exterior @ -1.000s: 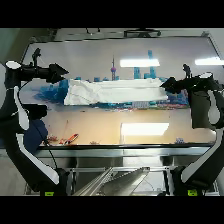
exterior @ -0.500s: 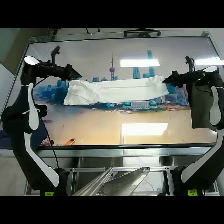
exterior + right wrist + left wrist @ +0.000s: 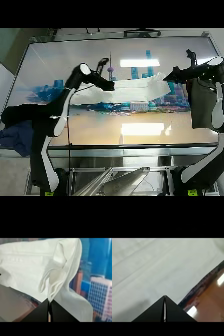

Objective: Fold the shirts.

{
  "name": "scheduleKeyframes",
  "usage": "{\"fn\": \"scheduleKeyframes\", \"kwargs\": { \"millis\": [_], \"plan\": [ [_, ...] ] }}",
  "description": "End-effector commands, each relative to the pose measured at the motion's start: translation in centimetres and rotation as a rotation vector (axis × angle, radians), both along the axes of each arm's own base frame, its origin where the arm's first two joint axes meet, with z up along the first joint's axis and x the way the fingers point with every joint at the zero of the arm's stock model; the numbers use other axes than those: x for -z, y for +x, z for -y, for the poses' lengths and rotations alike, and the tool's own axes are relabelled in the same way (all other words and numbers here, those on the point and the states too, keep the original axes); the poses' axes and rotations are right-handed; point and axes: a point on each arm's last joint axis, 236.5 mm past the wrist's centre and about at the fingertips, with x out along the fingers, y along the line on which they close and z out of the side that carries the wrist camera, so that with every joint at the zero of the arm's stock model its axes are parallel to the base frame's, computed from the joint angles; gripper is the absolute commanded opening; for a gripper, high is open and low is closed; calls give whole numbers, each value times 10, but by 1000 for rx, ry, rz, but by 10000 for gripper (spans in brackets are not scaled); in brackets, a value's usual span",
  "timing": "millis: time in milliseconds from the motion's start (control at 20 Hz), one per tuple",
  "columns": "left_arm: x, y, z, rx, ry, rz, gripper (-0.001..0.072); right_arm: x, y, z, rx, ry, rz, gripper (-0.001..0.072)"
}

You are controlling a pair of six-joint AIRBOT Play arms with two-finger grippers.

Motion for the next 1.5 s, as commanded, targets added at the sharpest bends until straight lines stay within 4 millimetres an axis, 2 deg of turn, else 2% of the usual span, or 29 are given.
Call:
{"fn": "scheduleKeyframes", "kwargs": {
  "millis": [0,100,250,350,400,450,500,600,700,800,850,950,1000,1050,1100,1200,1250,1350,1400,1450],
  "plan": [
    [30,-14,44,59,50,15,1,7,-16,-13,-49,-39,-72,11],
    [47,-19,56,55,54,-11,1,-4,-23,-30,-92,-39,-69,11],
    [71,-28,58,43,69,-72,1,-34,-26,-52,-120,-53,-12,11],
    [69,-33,65,38,33,-105,1,-53,-30,-66,-122,-54,4,11],
    [55,-33,68,31,-5,-116,1,-59,-32,-73,-127,-54,11,11],
    [34,-33,70,28,-52,-125,1,-65,-34,-80,-127,-48,9,11],
    [1,-32,68,29,-106,-123,2,-71,-36,-90,-132,-35,12,11],
    [-79,-30,45,62,-201,-69,1,-93,-32,-127,-149,43,67,11],
    [-161,-26,-5,44,-243,21,1,-118,-21,-178,-139,152,146,11],
    [-243,-24,-72,-33,-257,160,1,-130,-12,-230,-130,199,228,11],
    [-278,-22,-104,-91,-264,241,1,-133,-9,-262,-122,234,261,11],
    [-338,-25,-166,-228,-270,395,4,-132,-5,-333,-107,288,368,12],
    [-356,-27,-191,-297,-270,448,28,-126,-6,-370,-99,303,415,12],
    [-367,-31,-213,-348,-261,492,28,-113,-8,-408,-85,306,457,11],
    [-371,-36,-227,-367,-245,521,28,-94,-10,-444,-71,296,489,11],
    [-366,-44,-246,-392,-217,531,28,-43,-18,-503,-54,255,546,13],
    [-358,-47,-251,-401,-210,520,28,-21,-24,-523,-38,260,537,67],
    [-338,-50,-254,-407,-201,480,28,11,-39,-543,-11,301,438,529],
    [-326,-50,-254,-406,-200,449,28,17,-47,-545,-45,298,422,546],
    [-318,-50,-254,-408,-199,430,28,12,-52,-544,-89,302,422,546]
  ]
}}
